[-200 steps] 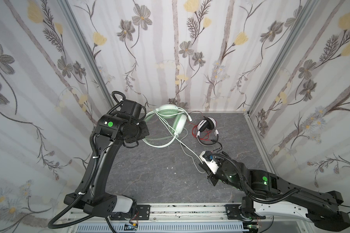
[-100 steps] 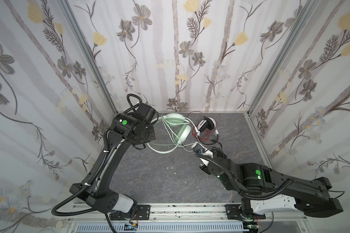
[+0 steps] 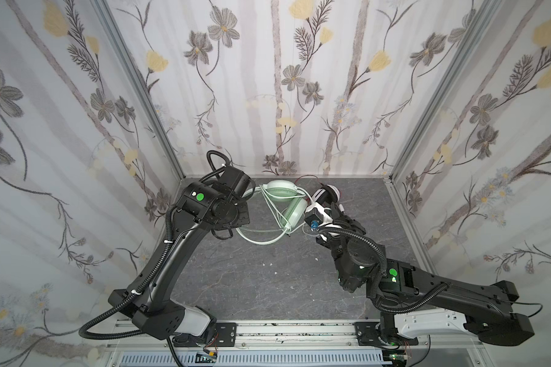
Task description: Wrap the headphones
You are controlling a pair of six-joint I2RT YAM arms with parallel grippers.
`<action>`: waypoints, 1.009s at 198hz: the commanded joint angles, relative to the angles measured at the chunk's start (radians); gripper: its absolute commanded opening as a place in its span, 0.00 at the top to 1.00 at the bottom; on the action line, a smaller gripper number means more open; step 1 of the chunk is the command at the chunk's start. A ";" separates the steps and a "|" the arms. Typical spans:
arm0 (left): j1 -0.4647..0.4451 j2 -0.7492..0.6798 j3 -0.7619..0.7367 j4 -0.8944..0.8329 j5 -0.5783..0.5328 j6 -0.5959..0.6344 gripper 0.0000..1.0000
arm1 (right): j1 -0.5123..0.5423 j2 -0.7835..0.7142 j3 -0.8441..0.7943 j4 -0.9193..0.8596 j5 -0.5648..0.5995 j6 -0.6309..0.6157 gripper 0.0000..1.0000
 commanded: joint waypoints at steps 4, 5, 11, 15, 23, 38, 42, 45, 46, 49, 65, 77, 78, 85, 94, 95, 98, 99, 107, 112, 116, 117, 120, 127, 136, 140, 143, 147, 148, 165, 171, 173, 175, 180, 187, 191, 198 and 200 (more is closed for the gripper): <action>0.000 -0.015 -0.009 0.026 -0.016 0.016 1.00 | -0.016 -0.004 0.022 0.250 0.007 -0.171 0.84; 0.000 -0.015 -0.010 0.026 -0.016 0.018 1.00 | -0.016 -0.004 0.023 0.252 0.006 -0.175 0.84; -0.001 -0.017 -0.015 0.025 -0.016 0.019 1.00 | -0.017 -0.004 0.025 0.271 0.001 -0.195 0.83; 0.001 -0.020 -0.017 0.024 -0.016 0.019 1.00 | -0.017 -0.004 0.027 0.281 -0.003 -0.207 0.82; 0.000 -0.023 -0.026 0.025 -0.013 0.022 1.00 | -0.019 -0.003 0.031 0.294 -0.010 -0.225 0.81; -0.001 -0.029 -0.042 0.029 -0.004 0.027 1.00 | -0.025 0.000 0.038 0.316 -0.021 -0.259 0.76; -0.003 -0.032 -0.045 0.031 -0.003 0.028 1.00 | -0.027 -0.001 0.040 0.323 -0.023 -0.267 0.74; -0.002 -0.033 -0.048 0.031 -0.003 0.027 1.00 | -0.027 -0.002 0.040 0.328 -0.026 -0.273 0.72; -0.002 -0.035 -0.050 0.031 -0.002 0.027 1.00 | -0.026 -0.002 0.039 0.330 -0.027 -0.275 0.72; -0.002 -0.035 -0.054 0.032 -0.001 0.026 1.00 | -0.027 -0.003 0.039 0.336 -0.030 -0.281 0.71; -0.003 -0.046 -0.069 0.038 0.005 0.027 1.00 | -0.036 -0.007 0.046 0.344 -0.047 -0.291 0.70; -0.004 -0.052 -0.078 0.042 0.008 0.027 1.00 | -0.043 -0.010 0.046 0.344 -0.062 -0.295 0.68; -0.004 -0.053 -0.078 0.042 0.008 0.028 1.00 | -0.044 -0.010 0.048 0.345 -0.064 -0.295 0.67; -0.004 -0.056 -0.082 0.043 0.009 0.029 1.00 | -0.049 -0.013 0.049 0.347 -0.070 -0.296 0.67; -0.003 -0.059 -0.086 0.044 0.012 0.031 1.00 | -0.055 -0.014 0.051 0.345 -0.080 -0.299 0.67; -0.004 -0.060 -0.087 0.044 0.012 0.031 1.00 | -0.057 -0.015 0.052 0.346 -0.080 -0.299 0.67; -0.003 -0.061 -0.088 0.044 0.013 0.032 1.00 | -0.058 -0.015 0.053 0.347 -0.083 -0.300 0.67; -0.004 -0.061 -0.088 0.044 0.013 0.031 1.00 | -0.059 -0.015 0.053 0.347 -0.084 -0.300 0.67; -0.003 -0.064 -0.091 0.044 0.012 0.031 1.00 | -0.061 -0.018 0.056 0.342 -0.094 -0.299 0.72; -0.004 -0.064 -0.092 0.044 0.011 0.032 1.00 | -0.061 -0.021 0.058 0.336 -0.102 -0.296 0.76; -0.004 -0.066 -0.092 0.045 0.011 0.031 1.00 | -0.061 -0.024 0.059 0.325 -0.109 -0.292 0.80; -0.003 -0.066 -0.092 0.044 0.011 0.031 1.00 | -0.061 -0.024 0.059 0.323 -0.111 -0.290 0.81; -0.004 -0.066 -0.093 0.044 0.012 0.032 1.00 | -0.061 -0.025 0.062 0.316 -0.115 -0.287 0.83; -0.003 -0.067 -0.092 0.045 0.011 0.033 1.00 | -0.062 -0.030 0.066 0.300 -0.125 -0.274 0.89; -0.004 -0.067 -0.092 0.044 0.010 0.033 1.00 | -0.061 -0.037 0.069 0.275 -0.138 -0.252 0.94; -0.004 -0.067 -0.092 0.045 0.010 0.033 1.00 | -0.061 -0.041 0.068 0.267 -0.142 -0.242 0.96; -0.003 -0.067 -0.092 0.044 0.011 0.033 1.00 | -0.061 -0.043 0.070 0.261 -0.146 -0.231 0.96; -0.003 -0.067 -0.092 0.045 0.010 0.033 1.00 | -0.062 -0.050 0.070 0.250 -0.154 -0.213 0.96; -0.004 -0.067 -0.092 0.044 0.010 0.033 1.00 | -0.063 -0.052 0.071 0.244 -0.155 -0.207 0.96; -0.003 -0.066 -0.088 0.044 0.011 0.033 1.00 | -0.079 -0.078 0.094 0.084 -0.207 -0.034 0.94; -0.004 -0.065 -0.086 0.046 0.011 0.033 1.00 | -0.093 -0.085 0.106 0.005 -0.230 0.065 0.92; -0.003 -0.064 -0.086 0.045 0.011 0.033 1.00 | -0.101 -0.090 0.111 -0.025 -0.240 0.098 0.91; -0.004 -0.064 -0.084 0.045 0.011 0.033 1.00 | -0.109 -0.093 0.115 -0.061 -0.259 0.145 0.89; -0.004 -0.063 -0.081 0.044 0.011 0.034 1.00 | -0.136 -0.102 0.125 -0.150 -0.309 0.260 0.86; -0.003 -0.061 -0.076 0.043 0.011 0.037 1.00 | -0.190 -0.115 0.131 -0.267 -0.402 0.408 0.83; -0.004 -0.060 -0.072 0.042 0.010 0.037 1.00 | -0.226 -0.121 0.129 -0.323 -0.461 0.486 0.81; -0.003 -0.057 -0.062 0.038 0.008 0.039 1.00 | -0.291 -0.133 0.114 -0.397 -0.563 0.605 0.77; -0.004 -0.056 -0.060 0.038 0.008 0.040 1.00 | -0.310 -0.137 0.105 -0.414 -0.588 0.632 0.76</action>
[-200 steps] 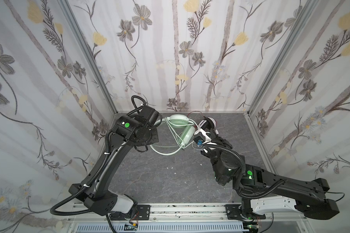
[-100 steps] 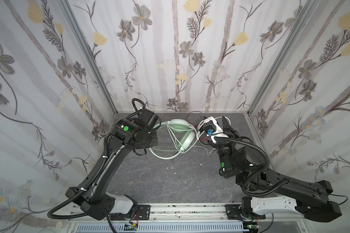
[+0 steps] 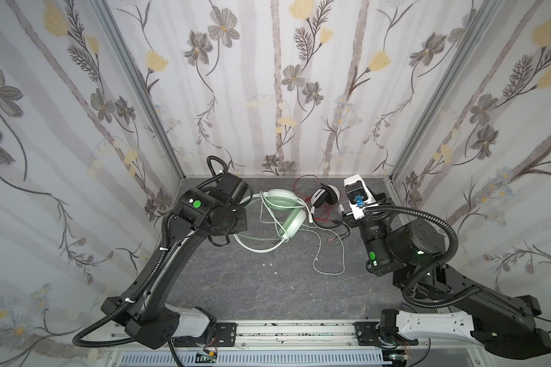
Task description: Wrap the headphones
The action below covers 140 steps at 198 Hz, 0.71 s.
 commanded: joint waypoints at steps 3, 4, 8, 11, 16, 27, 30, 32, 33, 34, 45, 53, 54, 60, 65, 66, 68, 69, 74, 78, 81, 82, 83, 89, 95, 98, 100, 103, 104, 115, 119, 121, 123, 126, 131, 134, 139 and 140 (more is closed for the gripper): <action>0.000 0.005 0.030 0.026 -0.003 -0.001 1.00 | -0.156 -0.032 -0.027 -0.402 -0.356 0.560 0.74; 0.000 0.005 0.031 0.025 -0.003 -0.001 1.00 | -0.165 -0.034 -0.032 -0.408 -0.366 0.571 0.74; 0.000 0.007 0.036 0.023 -0.006 0.001 1.00 | -0.193 -0.042 -0.051 -0.426 -0.405 0.619 0.71; 0.000 0.008 0.042 0.022 -0.007 0.001 1.00 | -0.215 -0.046 -0.068 -0.440 -0.437 0.656 0.69; 0.000 0.010 0.050 0.019 -0.009 0.001 1.00 | -0.251 -0.055 -0.095 -0.458 -0.495 0.705 0.66; 0.001 0.014 0.074 0.015 -0.008 0.002 1.00 | -0.326 -0.073 -0.161 -0.474 -0.622 0.796 0.62; 0.001 0.015 0.081 0.013 -0.007 0.004 1.00 | -0.334 -0.078 -0.183 -0.473 -0.650 0.819 0.60; 0.000 0.016 0.086 0.013 -0.006 0.004 1.00 | -0.361 -0.082 -0.199 -0.472 -0.668 0.831 0.60; 0.000 0.017 0.089 0.013 -0.005 0.005 1.00 | -0.370 -0.083 -0.205 -0.471 -0.677 0.839 0.59; 0.000 0.017 0.091 0.012 -0.005 0.005 1.00 | -0.377 -0.085 -0.211 -0.470 -0.688 0.845 0.59; 0.000 0.023 0.123 0.008 0.009 0.009 1.00 | -0.430 -0.091 -0.277 -0.458 -0.785 0.890 0.57; 0.000 0.027 0.147 0.008 0.026 0.012 1.00 | -0.460 -0.092 -0.323 -0.442 -0.851 0.915 0.55; 0.001 0.027 0.150 0.008 0.027 0.012 1.00 | -0.464 -0.091 -0.328 -0.439 -0.858 0.917 0.55; 0.000 0.030 0.168 0.008 0.037 0.011 1.00 | -0.479 -0.089 -0.360 -0.423 -0.909 0.925 0.53; 0.000 0.033 0.184 0.006 0.044 0.011 1.00 | -0.489 -0.085 -0.384 -0.403 -0.947 0.927 0.51; 0.000 0.033 0.187 0.005 0.047 0.010 1.00 | -0.491 -0.085 -0.389 -0.399 -0.953 0.926 0.51; 0.000 0.035 0.194 0.004 0.052 0.011 1.00 | -0.494 -0.083 -0.398 -0.392 -0.968 0.925 0.49; 0.000 0.036 0.197 0.004 0.054 0.011 1.00 | -0.494 -0.082 -0.403 -0.387 -0.975 0.924 0.49; 0.000 0.040 0.214 0.001 0.064 0.011 1.00 | -0.498 -0.077 -0.426 -0.365 -1.003 0.916 0.45; 0.000 0.042 0.228 -0.002 0.072 0.011 1.00 | -0.500 -0.074 -0.445 -0.345 -1.021 0.908 0.42; 0.000 0.045 0.238 -0.005 0.078 0.009 1.00 | -0.500 -0.069 -0.456 -0.329 -1.035 0.902 0.39; 0.000 0.046 0.241 -0.005 0.080 0.009 1.00 | -0.500 -0.068 -0.461 -0.325 -1.038 0.899 0.38; 0.000 0.046 0.245 -0.006 0.082 0.009 1.00 | -0.500 -0.067 -0.465 -0.320 -1.042 0.898 0.37; 0.000 0.051 0.263 -0.011 0.094 0.006 1.00 | -0.500 -0.062 -0.491 -0.290 -1.058 0.886 0.34; 0.000 0.054 0.281 -0.014 0.104 0.004 1.00 | -0.501 -0.054 -0.511 -0.261 -1.068 0.879 0.30; 0.000 0.056 0.289 -0.015 0.109 0.003 1.00 | -0.502 -0.051 -0.519 -0.247 -1.074 0.876 0.28; 0.001 0.056 0.294 -0.015 0.113 0.002 1.00 | -0.504 -0.047 -0.524 -0.238 -1.080 0.873 0.27; 0.000 0.057 0.302 -0.016 0.118 0.001 1.00 | -0.507 -0.042 -0.531 -0.225 -1.088 0.870 0.26; 0.000 0.057 0.304 -0.017 0.120 0.001 1.00 | -0.508 -0.040 -0.533 -0.223 -1.091 0.869 0.26; 0.001 0.058 0.325 -0.018 0.134 -0.003 1.00 | -0.524 -0.009 -0.542 -0.194 -1.121 0.858 0.23; 0.001 0.058 0.332 -0.018 0.140 -0.003 1.00 | -0.532 0.006 -0.541 -0.188 -1.132 0.855 0.23; 0.001 0.058 0.335 -0.019 0.143 -0.004 1.00 | -0.534 0.013 -0.540 -0.186 -1.136 0.853 0.22; 0.000 0.058 0.338 -0.020 0.146 -0.004 1.00 | -0.541 0.021 -0.538 -0.185 -1.140 0.853 0.22; 0.001 0.058 0.343 -0.020 0.151 -0.004 1.00 | -0.548 0.033 -0.536 -0.184 -1.145 0.852 0.21; 0.000 0.058 0.350 -0.020 0.160 -0.004 1.00 | -0.559 0.057 -0.530 -0.183 -1.151 0.852 0.20; 0.001 0.058 0.354 -0.018 0.166 -0.004 1.00 | -0.566 0.071 -0.526 -0.183 -1.158 0.852 0.19; 0.000 0.058 0.360 -0.018 0.176 -0.004 1.00 | -0.580 0.096 -0.516 -0.187 -1.171 0.849 0.17; 0.000 0.058 0.361 -0.018 0.178 -0.003 1.00 | -0.582 0.103 -0.515 -0.189 -1.174 0.848 0.16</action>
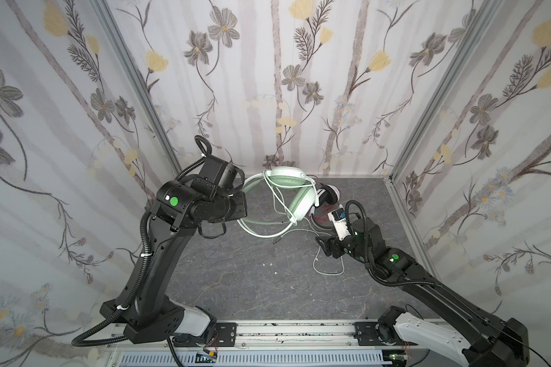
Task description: Wrap the headphones
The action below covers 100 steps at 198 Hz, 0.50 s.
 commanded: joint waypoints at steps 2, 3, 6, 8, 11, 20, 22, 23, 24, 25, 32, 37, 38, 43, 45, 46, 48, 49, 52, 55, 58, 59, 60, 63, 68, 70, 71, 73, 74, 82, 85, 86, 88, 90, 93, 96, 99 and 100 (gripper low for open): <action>-0.001 0.000 0.035 0.022 0.071 -0.020 1.00 | -0.042 0.084 0.024 0.087 -0.108 -0.009 0.15; -0.001 0.001 0.037 0.023 0.073 -0.020 1.00 | -0.043 0.088 0.025 0.085 -0.111 -0.011 0.14; 0.000 0.001 0.040 0.022 0.079 -0.022 1.00 | -0.049 0.104 0.032 0.082 -0.115 -0.015 0.13; -0.001 0.002 0.043 0.022 0.082 -0.022 1.00 | -0.054 0.116 0.037 0.080 -0.117 -0.019 0.13; 0.000 0.002 0.049 0.023 0.086 -0.022 1.00 | -0.056 0.131 0.045 0.074 -0.121 -0.024 0.13; 0.000 0.003 0.063 0.022 0.096 -0.026 1.00 | -0.063 0.178 0.068 0.062 -0.126 -0.049 0.13; -0.001 0.003 0.066 0.022 0.098 -0.026 1.00 | -0.064 0.187 0.074 0.058 -0.126 -0.054 0.13; 0.000 0.003 0.068 0.021 0.100 -0.027 1.00 | -0.065 0.194 0.076 0.056 -0.126 -0.056 0.13; 0.000 0.003 0.070 0.021 0.101 -0.028 1.00 | -0.065 0.199 0.078 0.055 -0.126 -0.059 0.13; -0.001 0.003 0.072 0.021 0.101 -0.028 1.00 | -0.065 0.203 0.080 0.054 -0.126 -0.061 0.13; -0.001 0.006 0.085 0.021 0.107 -0.029 1.00 | -0.068 0.238 0.096 0.050 -0.124 -0.077 0.13; 0.000 0.006 0.094 0.020 0.111 -0.031 1.00 | -0.068 0.261 0.106 0.049 -0.127 -0.088 0.13; -0.001 0.007 0.095 0.021 0.112 -0.032 1.00 | -0.069 0.265 0.108 0.049 -0.128 -0.091 0.13; -0.001 0.009 0.104 0.021 0.115 -0.033 1.00 | -0.069 0.289 0.119 0.048 -0.132 -0.101 0.13; 0.000 0.009 0.109 0.020 0.117 -0.033 1.00 | -0.069 0.298 0.122 0.047 -0.132 -0.105 0.13; 0.000 0.009 0.111 0.020 0.119 -0.034 1.00 | -0.069 0.301 0.125 0.048 -0.131 -0.107 0.13; 0.000 0.011 0.116 0.020 0.120 -0.035 1.00 | -0.069 0.311 0.128 0.047 -0.130 -0.110 0.13; 0.000 0.012 0.118 0.020 0.121 -0.035 1.00 | -0.069 0.315 0.130 0.049 -0.131 -0.112 0.13; -0.001 0.014 0.125 0.021 0.124 -0.035 1.00 | -0.071 0.327 0.136 0.049 -0.130 -0.116 0.13; 0.000 0.016 0.130 0.020 0.127 -0.036 1.00 | -0.071 0.338 0.141 0.051 -0.133 -0.121 0.13; 0.000 0.019 0.139 0.020 0.130 -0.038 1.00 | -0.072 0.350 0.146 0.052 -0.136 -0.126 0.13; 0.000 0.020 0.141 0.019 0.130 -0.039 1.00 | -0.072 0.355 0.148 0.053 -0.139 -0.128 0.13; -0.001 0.021 0.143 0.019 0.131 -0.038 1.00 | -0.072 0.359 0.150 0.053 -0.141 -0.130 0.13; 0.000 0.025 0.151 0.018 0.135 -0.040 1.00 | -0.072 0.370 0.154 0.055 -0.145 -0.134 0.13; 0.001 0.031 0.167 0.016 0.140 -0.042 1.00 | -0.073 0.391 0.163 0.056 -0.149 -0.140 0.14; 0.000 0.034 0.172 0.015 0.143 -0.042 1.00 | -0.074 0.399 0.168 0.056 -0.149 -0.143 0.14; 0.000 0.035 0.175 0.015 0.145 -0.043 1.00 | -0.074 0.404 0.169 0.056 -0.151 -0.143 0.14; 0.000 0.038 0.182 0.013 0.148 -0.044 1.00 | -0.075 0.408 0.173 0.056 -0.152 -0.145 0.14; 0.000 0.039 0.184 0.013 0.149 -0.045 1.00 | -0.075 0.409 0.176 0.056 -0.154 -0.145 0.14; 0.000 0.050 0.209 0.011 0.158 -0.050 1.00 | -0.078 0.463 0.194 0.052 -0.166 -0.156 0.14; 0.001 0.053 0.220 0.010 0.162 -0.051 1.00 | -0.080 0.476 0.199 0.053 -0.172 -0.161 0.14; 0.001 0.055 0.222 0.009 0.163 -0.051 1.00 | -0.081 0.480 0.201 0.053 -0.174 -0.162 0.15; 0.001 0.058 0.229 0.009 0.166 -0.052 1.00 | -0.081 0.489 0.205 0.053 -0.179 -0.165 0.15; 0.000 0.060 0.235 0.009 0.168 -0.053 1.00 | -0.082 0.496 0.209 0.053 -0.183 -0.169 0.15; 0.001 0.064 0.245 0.009 0.172 -0.055 1.00 | -0.084 0.509 0.215 0.053 -0.190 -0.173 0.15; 0.000 0.069 0.254 0.008 0.176 -0.057 1.00 | -0.085 0.520 0.222 0.053 -0.197 -0.177 0.16; 0.000 0.072 0.263 0.009 0.179 -0.059 1.00 | -0.086 0.531 0.228 0.053 -0.204 -0.181 0.16; 0.001 0.073 0.266 0.009 0.180 -0.060 1.00 | -0.086 0.534 0.230 0.053 -0.205 -0.183 0.16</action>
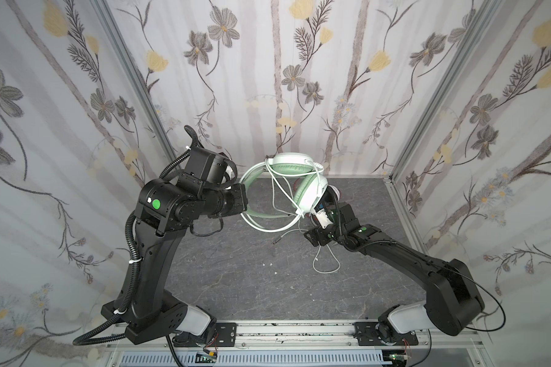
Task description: Wrap the headphones
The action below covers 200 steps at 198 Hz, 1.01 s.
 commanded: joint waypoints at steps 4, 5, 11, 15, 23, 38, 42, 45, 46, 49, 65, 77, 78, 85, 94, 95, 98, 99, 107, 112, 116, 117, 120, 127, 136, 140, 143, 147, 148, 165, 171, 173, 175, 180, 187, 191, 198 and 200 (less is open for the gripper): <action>0.001 0.025 0.069 0.035 0.061 -0.040 1.00 | -0.009 0.084 0.049 0.026 -0.074 -0.065 0.17; 0.001 0.026 0.072 0.036 0.062 -0.040 1.00 | -0.009 0.088 0.050 0.027 -0.076 -0.067 0.17; 0.000 0.033 0.089 0.036 0.068 -0.044 1.00 | -0.009 0.106 0.060 0.029 -0.085 -0.074 0.18; 0.002 0.038 0.101 0.034 0.073 -0.046 1.00 | -0.011 0.120 0.067 0.028 -0.088 -0.077 0.18; 0.003 0.047 0.122 0.032 0.078 -0.049 1.00 | -0.013 0.143 0.082 0.028 -0.095 -0.083 0.19; 0.003 0.062 0.153 0.029 0.087 -0.055 1.00 | -0.018 0.183 0.114 0.025 -0.103 -0.091 0.23; 0.003 0.064 0.158 0.030 0.089 -0.057 1.00 | -0.019 0.191 0.124 0.024 -0.104 -0.094 0.24; 0.003 0.064 0.159 0.031 0.090 -0.057 1.00 | -0.019 0.196 0.130 0.022 -0.103 -0.098 0.25; 0.003 0.064 0.160 0.030 0.090 -0.058 1.00 | -0.020 0.198 0.132 0.023 -0.103 -0.100 0.25; 0.003 0.065 0.162 0.032 0.090 -0.059 1.00 | -0.022 0.202 0.137 0.023 -0.105 -0.105 0.25; 0.007 0.065 0.163 0.042 0.094 -0.064 1.00 | -0.027 0.222 0.154 0.036 -0.090 -0.127 0.26; 0.009 0.064 0.163 0.047 0.102 -0.069 1.00 | -0.035 0.237 0.163 0.049 -0.085 -0.143 0.28; 0.009 0.064 0.162 0.047 0.102 -0.069 1.00 | -0.036 0.238 0.163 0.050 -0.086 -0.144 0.29; 0.011 0.064 0.163 0.050 0.108 -0.072 1.00 | -0.042 0.245 0.171 0.055 -0.090 -0.155 0.32; 0.014 0.064 0.163 0.053 0.113 -0.075 1.00 | -0.048 0.253 0.178 0.062 -0.097 -0.168 0.36; 0.014 0.064 0.163 0.053 0.113 -0.075 1.00 | -0.049 0.254 0.178 0.062 -0.100 -0.170 0.37; 0.015 0.064 0.163 0.054 0.114 -0.076 1.00 | -0.051 0.257 0.179 0.066 -0.103 -0.175 0.38; 0.015 0.064 0.163 0.055 0.114 -0.077 1.00 | -0.052 0.257 0.180 0.067 -0.105 -0.176 0.39; 0.018 0.063 0.163 0.056 0.119 -0.079 1.00 | -0.058 0.261 0.181 0.074 -0.118 -0.191 0.45; 0.020 0.063 0.163 0.059 0.120 -0.081 1.00 | -0.059 0.262 0.181 0.079 -0.129 -0.201 0.49; 0.021 0.063 0.163 0.060 0.122 -0.083 1.00 | -0.059 0.264 0.181 0.081 -0.137 -0.210 0.54; 0.021 0.062 0.163 0.060 0.123 -0.083 1.00 | -0.059 0.262 0.182 0.081 -0.139 -0.213 0.55; 0.023 0.061 0.163 0.062 0.125 -0.085 1.00 | -0.061 0.264 0.182 0.084 -0.145 -0.217 0.59; 0.027 0.060 0.163 0.065 0.130 -0.089 1.00 | -0.062 0.264 0.187 0.083 -0.165 -0.227 0.71; 0.033 0.058 0.163 0.071 0.137 -0.096 1.00 | -0.062 0.259 0.184 0.088 -0.185 -0.245 0.80; 0.036 0.058 0.163 0.073 0.142 -0.098 1.00 | -0.062 0.257 0.182 0.092 -0.192 -0.247 0.83; 0.038 0.058 0.163 0.075 0.145 -0.101 1.00 | -0.062 0.255 0.180 0.094 -0.198 -0.252 0.83; 0.041 0.057 0.163 0.078 0.149 -0.103 1.00 | -0.063 0.253 0.180 0.096 -0.207 -0.257 0.83; 0.043 0.057 0.163 0.079 0.151 -0.104 1.00 | -0.063 0.252 0.180 0.096 -0.209 -0.258 0.83; 0.050 0.058 0.162 0.085 0.165 -0.113 1.00 | -0.063 0.253 0.180 0.097 -0.234 -0.270 0.69; 0.053 0.058 0.163 0.088 0.169 -0.115 1.00 | -0.062 0.258 0.184 0.092 -0.240 -0.273 0.64; 0.053 0.059 0.163 0.088 0.170 -0.116 1.00 | -0.062 0.259 0.186 0.090 -0.242 -0.274 0.63; 0.054 0.059 0.163 0.087 0.171 -0.117 1.00 | -0.062 0.261 0.188 0.089 -0.243 -0.276 0.63; 0.055 0.059 0.163 0.088 0.174 -0.118 1.00 | -0.062 0.266 0.193 0.084 -0.246 -0.277 0.61; 0.058 0.060 0.162 0.090 0.176 -0.121 1.00 | -0.062 0.275 0.201 0.078 -0.250 -0.278 0.59; 0.060 0.060 0.163 0.090 0.177 -0.122 1.00 | -0.062 0.280 0.207 0.073 -0.254 -0.279 0.58; 0.061 0.059 0.163 0.092 0.179 -0.124 1.00 | -0.063 0.289 0.216 0.068 -0.263 -0.283 0.55; 0.061 0.060 0.163 0.092 0.179 -0.126 1.00 | -0.063 0.290 0.217 0.067 -0.265 -0.284 0.55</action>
